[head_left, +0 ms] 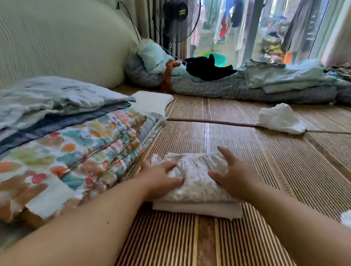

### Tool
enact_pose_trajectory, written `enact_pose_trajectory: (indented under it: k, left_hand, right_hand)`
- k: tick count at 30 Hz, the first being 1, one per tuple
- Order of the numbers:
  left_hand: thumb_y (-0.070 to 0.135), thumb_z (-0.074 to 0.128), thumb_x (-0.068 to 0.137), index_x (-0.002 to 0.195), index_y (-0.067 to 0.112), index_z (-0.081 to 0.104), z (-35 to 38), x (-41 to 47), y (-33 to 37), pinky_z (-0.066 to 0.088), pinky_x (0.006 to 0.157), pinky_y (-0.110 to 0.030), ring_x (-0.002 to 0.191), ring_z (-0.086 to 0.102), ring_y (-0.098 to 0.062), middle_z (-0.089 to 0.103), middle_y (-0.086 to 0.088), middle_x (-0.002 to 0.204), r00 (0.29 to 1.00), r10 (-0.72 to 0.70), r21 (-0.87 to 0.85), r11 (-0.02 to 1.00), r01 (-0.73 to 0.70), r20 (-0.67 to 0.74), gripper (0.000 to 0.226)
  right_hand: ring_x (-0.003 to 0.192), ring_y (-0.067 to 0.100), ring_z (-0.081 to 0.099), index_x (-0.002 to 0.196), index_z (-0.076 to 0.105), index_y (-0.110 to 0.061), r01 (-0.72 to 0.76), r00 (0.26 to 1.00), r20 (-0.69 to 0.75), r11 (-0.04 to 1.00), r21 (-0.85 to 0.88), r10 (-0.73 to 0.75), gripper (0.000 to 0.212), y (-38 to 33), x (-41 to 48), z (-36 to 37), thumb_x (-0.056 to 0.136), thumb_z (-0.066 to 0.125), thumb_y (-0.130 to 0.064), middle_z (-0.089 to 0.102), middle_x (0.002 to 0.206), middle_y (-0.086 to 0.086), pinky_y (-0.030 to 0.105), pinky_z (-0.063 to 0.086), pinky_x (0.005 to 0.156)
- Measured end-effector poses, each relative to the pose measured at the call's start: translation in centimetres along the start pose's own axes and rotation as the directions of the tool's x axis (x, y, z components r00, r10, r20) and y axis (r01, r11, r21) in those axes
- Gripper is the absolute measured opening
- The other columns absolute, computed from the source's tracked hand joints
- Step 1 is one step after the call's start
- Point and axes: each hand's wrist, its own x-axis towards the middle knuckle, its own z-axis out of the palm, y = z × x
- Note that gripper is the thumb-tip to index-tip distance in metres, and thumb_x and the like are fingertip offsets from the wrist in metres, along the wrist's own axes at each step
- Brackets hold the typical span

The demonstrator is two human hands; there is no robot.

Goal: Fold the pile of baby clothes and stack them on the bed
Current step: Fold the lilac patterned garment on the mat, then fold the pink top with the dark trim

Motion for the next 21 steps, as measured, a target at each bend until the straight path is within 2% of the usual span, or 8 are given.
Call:
enact_pose_trajectory:
  k: [1, 3, 6, 10, 14, 18, 21]
  left_hand:
    - [0.077, 0.051, 0.066, 0.14, 0.055, 0.029, 0.5, 0.3, -0.2, 0.025, 0.117, -0.045, 0.141, 0.028, -0.037, 0.004, -0.011, 0.16, 1.0, -0.029, -0.012, 1.0, 0.029, 0.004, 0.081]
    - [0.068, 0.052, 0.079, 0.141, 0.054, 0.027, 0.9, 0.1, -0.2, 0.018, 0.118, -0.047, 0.143, 0.015, -0.043, -0.022, -0.01, 0.157, 0.999, -0.031, -0.036, 0.999, 0.031, -0.009, 0.068]
    - [0.061, 0.053, 0.086, 0.142, 0.056, 0.024, 0.7, -0.7, 0.6, 0.01, 0.118, -0.054, 0.145, -0.004, -0.044, -0.036, -0.004, 0.152, 0.998, -0.003, 0.023, 1.0, 0.005, -0.07, 0.063]
    - [0.054, 0.051, 0.089, 0.144, 0.055, 0.014, 0.7, -4.0, 3.1, -0.003, 0.115, -0.055, 0.144, -0.022, -0.033, -0.031, 0.001, 0.156, 0.972, 0.148, 0.145, 0.982, -0.121, -0.185, 0.067]
    - [0.053, 0.051, 0.088, 0.147, 0.051, 0.01, 2.2, -9.8, 7.9, -0.006, 0.115, -0.053, 0.145, -0.022, -0.025, -0.023, 0.008, 0.158, 0.933, 0.344, 0.214, 0.925, -0.316, -0.109, 0.072]
    - [0.052, 0.054, 0.087, 0.146, 0.05, 0.01, 5.5, -17.0, 13.3, -0.002, 0.116, -0.05, 0.146, -0.019, -0.022, -0.018, 0.01, 0.159, 0.89, 0.452, 0.198, 0.879, -0.434, -0.057, 0.074]
    - [0.052, 0.054, 0.086, 0.146, 0.049, 0.012, 8.6, -22.2, 17.1, 0.0, 0.119, -0.051, 0.146, -0.015, -0.019, -0.01, 0.009, 0.16, 0.866, 0.5, 0.197, 0.851, -0.486, -0.025, 0.073]
  right_hand:
    - [0.126, 0.027, 0.049, 0.15, 0.023, -0.028, 0.039, 0.999, 0.034, 0.997, -0.064, -0.037, 0.065, 0.7, 0.4, 0.6, 0.094, 0.053, -0.041, 0.046, 0.143, 0.006, 0.034, 0.041, 0.099]
    - [0.137, 0.027, 0.037, 0.15, 0.022, -0.033, 0.042, 0.993, 0.119, 0.985, -0.166, -0.022, 0.063, 1.9, 0.8, 1.2, 0.094, 0.044, -0.051, 0.03, 0.154, 0.005, 0.041, 0.034, 0.11]
    - [0.144, 0.03, 0.024, 0.149, 0.016, -0.043, -0.006, 0.995, 0.101, 0.979, -0.206, 0.027, 0.065, 2.2, 0.3, 0.9, 0.091, 0.038, -0.062, 0.009, 0.161, 0.003, 0.049, 0.027, 0.114]
    - [0.146, 0.027, 0.018, 0.149, 0.008, -0.045, 0.022, 0.998, -0.045, 0.939, -0.343, -0.04, 0.071, 0.9, -3.3, -1.6, 0.088, 0.033, -0.071, 0.004, 0.162, -0.001, 0.051, 0.024, 0.113]
    - [0.147, 0.025, 0.013, 0.15, 0.006, -0.042, 0.039, 0.991, -0.102, 0.907, -0.419, -0.09, 0.076, 0.4, -9.5, -5.8, 0.087, 0.038, -0.069, 0.004, 0.162, 0.001, 0.049, 0.021, 0.114]
    - [0.146, 0.024, 0.016, 0.15, 0.011, -0.041, -0.005, 0.982, -0.173, 0.9, -0.437, -0.078, 0.077, 1.8, -18.3, -10.4, 0.086, 0.048, -0.062, 0.011, 0.161, 0.002, 0.051, 0.022, 0.114]
    - [0.144, 0.023, 0.022, 0.148, 0.02, -0.041, -0.091, 0.968, -0.25, 0.893, -0.441, -0.025, 0.074, 4.4, -25.5, -13.2, 0.083, 0.05, -0.061, 0.019, 0.159, 0.0, 0.052, 0.023, 0.111]
